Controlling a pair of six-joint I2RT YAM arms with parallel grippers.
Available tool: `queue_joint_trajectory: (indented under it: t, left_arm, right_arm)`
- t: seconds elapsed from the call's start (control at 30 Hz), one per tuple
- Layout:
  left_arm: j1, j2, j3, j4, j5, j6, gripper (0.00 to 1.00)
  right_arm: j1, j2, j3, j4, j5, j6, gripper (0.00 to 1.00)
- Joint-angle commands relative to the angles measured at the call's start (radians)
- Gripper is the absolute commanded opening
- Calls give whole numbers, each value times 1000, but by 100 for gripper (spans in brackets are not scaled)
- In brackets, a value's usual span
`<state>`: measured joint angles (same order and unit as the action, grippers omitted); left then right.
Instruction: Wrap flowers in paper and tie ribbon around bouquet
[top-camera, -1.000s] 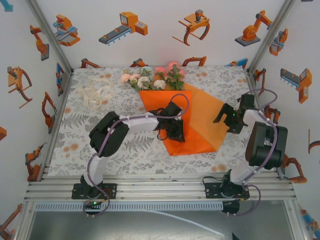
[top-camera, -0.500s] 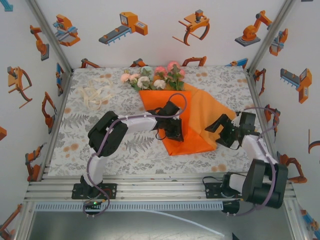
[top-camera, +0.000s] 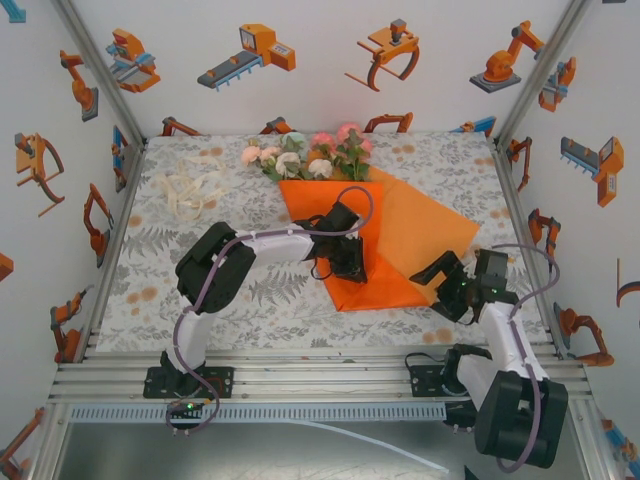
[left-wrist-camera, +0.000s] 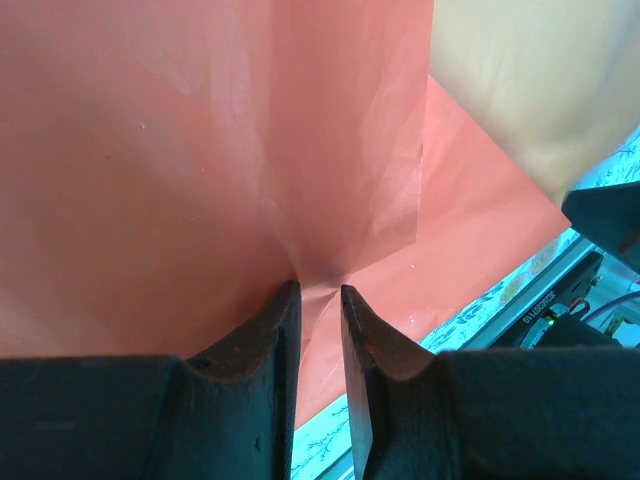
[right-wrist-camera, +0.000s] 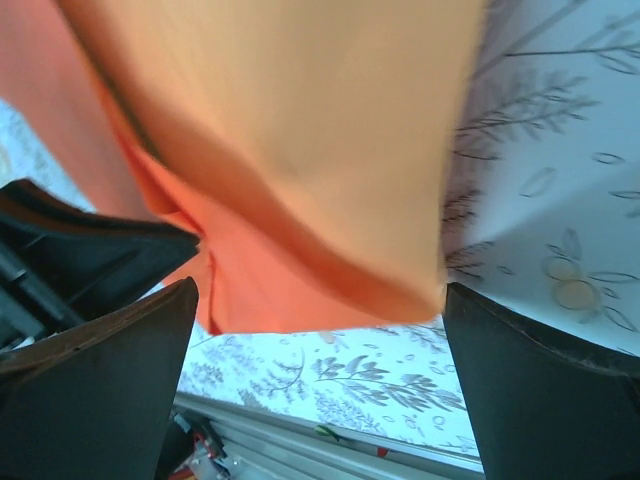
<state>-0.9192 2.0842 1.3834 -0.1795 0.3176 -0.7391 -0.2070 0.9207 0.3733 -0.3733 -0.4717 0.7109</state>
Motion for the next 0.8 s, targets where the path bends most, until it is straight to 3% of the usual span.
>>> queue_joint_trajectory:
  t: [0.0, 0.1, 0.23, 0.37, 0.6, 0.77]
  left_arm:
    - [5, -34, -21, -19, -21, -3, 27]
    - [5, -36, -22, -19, -27, -2, 28]
    - [5, -23, -10, -26, -22, -3, 27]
    - [5, -19, -8, -28, -18, -3, 28]
    - [4, -40, -17, -32, -30, 0, 28]
    - [8, -46, -26, -35, -36, 4, 28]
  right_arm:
    - [6, 33, 24, -38, 70, 5, 99]
    - [6, 78, 12, 31, -10, -41, 97]
    - [10, 87, 28, 84, -83, -72, 88]
    - [14, 51, 38, 111, 14, -85, 99]
    - [8, 172, 74, 262, 196, -30, 99]
    - [-28, 248, 85, 369, 194, -24, 100]
